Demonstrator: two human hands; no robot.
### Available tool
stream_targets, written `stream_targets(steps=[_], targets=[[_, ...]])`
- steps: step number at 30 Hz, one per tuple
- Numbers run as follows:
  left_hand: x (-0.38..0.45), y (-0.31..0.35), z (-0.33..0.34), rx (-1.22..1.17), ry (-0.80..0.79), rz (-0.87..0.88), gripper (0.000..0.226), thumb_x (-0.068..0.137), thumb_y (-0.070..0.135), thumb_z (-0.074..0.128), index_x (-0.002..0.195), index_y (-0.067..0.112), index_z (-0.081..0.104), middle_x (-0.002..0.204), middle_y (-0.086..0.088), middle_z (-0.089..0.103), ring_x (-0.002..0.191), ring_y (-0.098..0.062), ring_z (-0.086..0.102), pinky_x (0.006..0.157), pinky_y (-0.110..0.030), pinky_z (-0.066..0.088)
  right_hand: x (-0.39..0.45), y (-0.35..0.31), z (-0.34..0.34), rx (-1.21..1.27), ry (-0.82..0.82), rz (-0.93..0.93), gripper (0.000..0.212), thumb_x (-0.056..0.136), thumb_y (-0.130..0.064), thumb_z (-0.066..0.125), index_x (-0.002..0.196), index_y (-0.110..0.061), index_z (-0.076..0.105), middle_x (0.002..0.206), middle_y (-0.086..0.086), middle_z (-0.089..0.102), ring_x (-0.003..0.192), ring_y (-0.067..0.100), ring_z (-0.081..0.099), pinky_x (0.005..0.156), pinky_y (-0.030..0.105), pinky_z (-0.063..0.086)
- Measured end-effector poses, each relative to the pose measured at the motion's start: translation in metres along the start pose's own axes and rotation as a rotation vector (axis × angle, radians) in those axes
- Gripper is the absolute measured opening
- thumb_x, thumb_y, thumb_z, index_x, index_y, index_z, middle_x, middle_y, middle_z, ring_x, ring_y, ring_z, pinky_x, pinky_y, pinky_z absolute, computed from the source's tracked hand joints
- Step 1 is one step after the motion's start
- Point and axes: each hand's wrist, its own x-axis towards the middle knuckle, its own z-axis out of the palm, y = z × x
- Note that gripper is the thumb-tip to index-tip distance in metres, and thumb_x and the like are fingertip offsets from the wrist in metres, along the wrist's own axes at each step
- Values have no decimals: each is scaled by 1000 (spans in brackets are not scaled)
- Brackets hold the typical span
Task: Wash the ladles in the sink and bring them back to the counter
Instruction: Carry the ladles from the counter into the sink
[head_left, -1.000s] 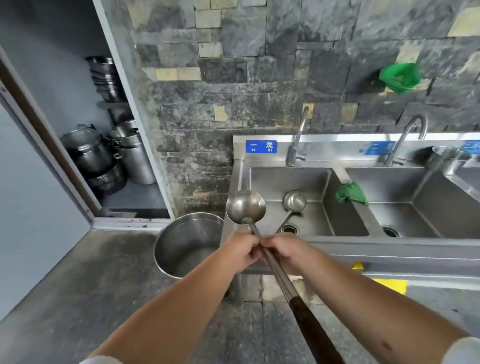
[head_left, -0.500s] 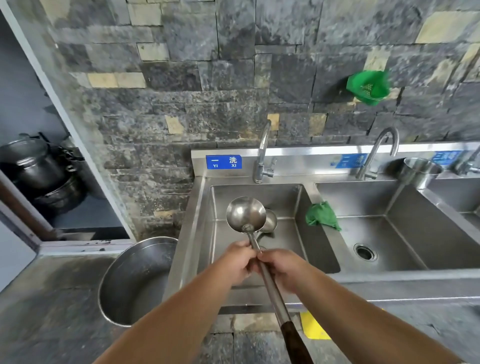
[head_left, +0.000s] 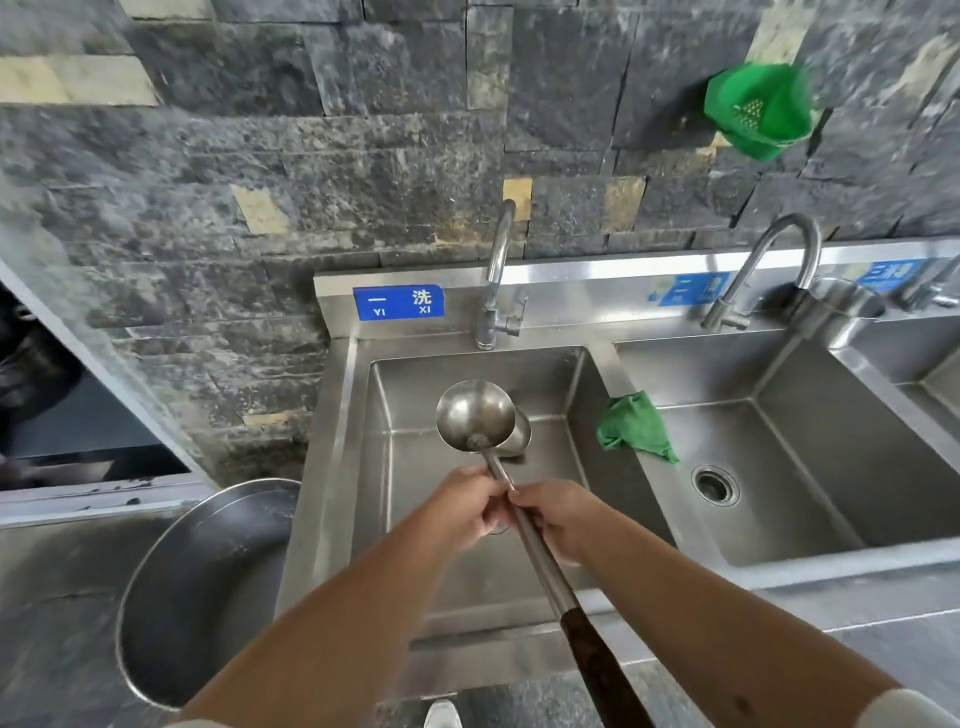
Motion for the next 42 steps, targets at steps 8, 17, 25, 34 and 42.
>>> stream_targets(steps=[8,17,25,34,42], targets=[[92,33,-21,13,-30,-105,22,92,-7,50,89,12,62,71,-4,59,51,-9,51,39,-16,36,67,-39,17,53,100,83,15,94,5,52,95,15,63,78,23,68,66,25,68,62,29,58],[169,24,-25,-7,-21,-187,28,91,-7,52,109,12,62,77,-4,57,50,-11,49,43,-22,30,132,-58,4,-19,160,186,14,94,5,54,102,11,63,82,17,67,74,23,66,70,30,58],[232,-10,-29,35,-11,-219,30,84,-16,47,102,5,59,70,-8,49,39,-9,43,35,-19,32,212,-41,-22,15,233,259,13,92,6,56,101,11,63,79,19,68,68,24,68,55,26,59],[290,-50,-25,59,58,-305,41,83,-19,43,107,8,62,73,-10,56,38,-10,51,35,-15,36,290,-6,-59,-46,263,276,9,89,6,61,95,5,67,80,18,73,91,33,72,90,46,56],[319,-77,-29,100,118,-358,54,80,-15,46,119,18,64,77,-9,55,52,-16,43,42,-23,28,322,17,-73,-137,269,239,14,89,6,60,102,6,66,95,26,70,91,38,69,94,51,52]])
